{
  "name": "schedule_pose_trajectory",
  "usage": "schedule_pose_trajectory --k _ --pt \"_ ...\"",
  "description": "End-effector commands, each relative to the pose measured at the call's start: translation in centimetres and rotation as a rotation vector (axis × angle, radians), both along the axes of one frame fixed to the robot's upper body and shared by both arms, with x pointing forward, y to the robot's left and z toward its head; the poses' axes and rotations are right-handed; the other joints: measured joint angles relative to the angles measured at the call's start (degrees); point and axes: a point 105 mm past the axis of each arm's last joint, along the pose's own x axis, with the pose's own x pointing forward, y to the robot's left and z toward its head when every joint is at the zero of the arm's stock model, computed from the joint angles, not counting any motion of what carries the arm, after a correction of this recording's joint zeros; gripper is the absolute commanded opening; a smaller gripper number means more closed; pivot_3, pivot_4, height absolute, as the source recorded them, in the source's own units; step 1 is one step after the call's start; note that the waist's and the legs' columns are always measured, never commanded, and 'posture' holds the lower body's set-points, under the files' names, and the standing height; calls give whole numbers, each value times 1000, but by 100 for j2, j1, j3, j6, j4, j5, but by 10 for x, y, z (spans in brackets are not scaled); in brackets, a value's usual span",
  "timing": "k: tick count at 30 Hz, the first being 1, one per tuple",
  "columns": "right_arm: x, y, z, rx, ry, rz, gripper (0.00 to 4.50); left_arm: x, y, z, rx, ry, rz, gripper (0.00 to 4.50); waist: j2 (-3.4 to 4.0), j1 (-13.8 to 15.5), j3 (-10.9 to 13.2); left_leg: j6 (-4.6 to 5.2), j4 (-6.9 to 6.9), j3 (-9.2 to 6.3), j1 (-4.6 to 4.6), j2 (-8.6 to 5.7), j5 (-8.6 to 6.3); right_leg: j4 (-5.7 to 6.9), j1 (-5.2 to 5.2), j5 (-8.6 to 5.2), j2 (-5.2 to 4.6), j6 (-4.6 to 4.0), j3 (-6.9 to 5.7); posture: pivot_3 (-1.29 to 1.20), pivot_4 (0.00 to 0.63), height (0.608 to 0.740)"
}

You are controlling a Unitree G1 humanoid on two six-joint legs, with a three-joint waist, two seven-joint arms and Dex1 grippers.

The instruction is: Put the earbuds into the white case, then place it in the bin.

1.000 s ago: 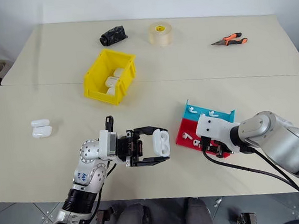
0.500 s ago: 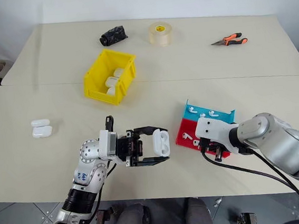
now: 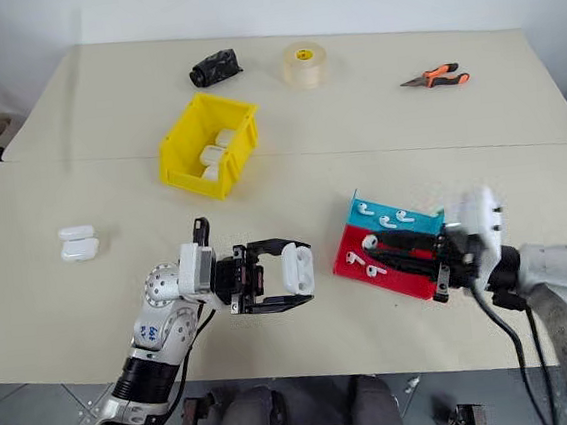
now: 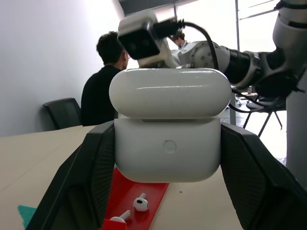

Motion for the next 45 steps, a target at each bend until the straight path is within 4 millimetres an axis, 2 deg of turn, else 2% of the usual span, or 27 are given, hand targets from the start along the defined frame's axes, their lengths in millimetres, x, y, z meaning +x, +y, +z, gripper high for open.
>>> schedule_pose_trajectory --k 1,6,14,32,39,45 --pt "-8 16 21 140 -75 26 553 2 -1 12 -38 -7 -18 2808 2 -3 -1 0 0 -2 1 2 0 1 0 0 1 0 -1 0 150 740" --pt "-11 38 35 310 -134 61 553 1 -1 18 -48 21 -48 2808 5 -13 -3 -1 -1 -2 4 1 1 4 -1 0 2 0 2 0 150 740" --pt "-13 60 33 368 -162 105 553 2 -3 32 -97 68 -63 2808 5 -2 -3 -1 -1 -5 2 -2 1 5 -1 0 2 0 0 0 150 740" --pt "-8 69 18 411 -155 79 553 -3 -6 39 -95 87 -91 2808 6 -3 -3 -1 -2 -5 3 -1 1 4 -1 0 2 0 1 0 150 740" --pt "-4 68 3 380 -119 59 553 -4 -8 41 -95 85 -99 2808 6 -1 -3 -1 -2 -4 3 -1 1 4 -2 0 2 0 0 0 150 740" --pt "-8 75 -9 323 -104 109 553 -3 -10 43 -101 80 -100 2808 6 -7 -3 -1 -3 -4 4 -1 1 4 -2 0 2 0 1 0 150 740"
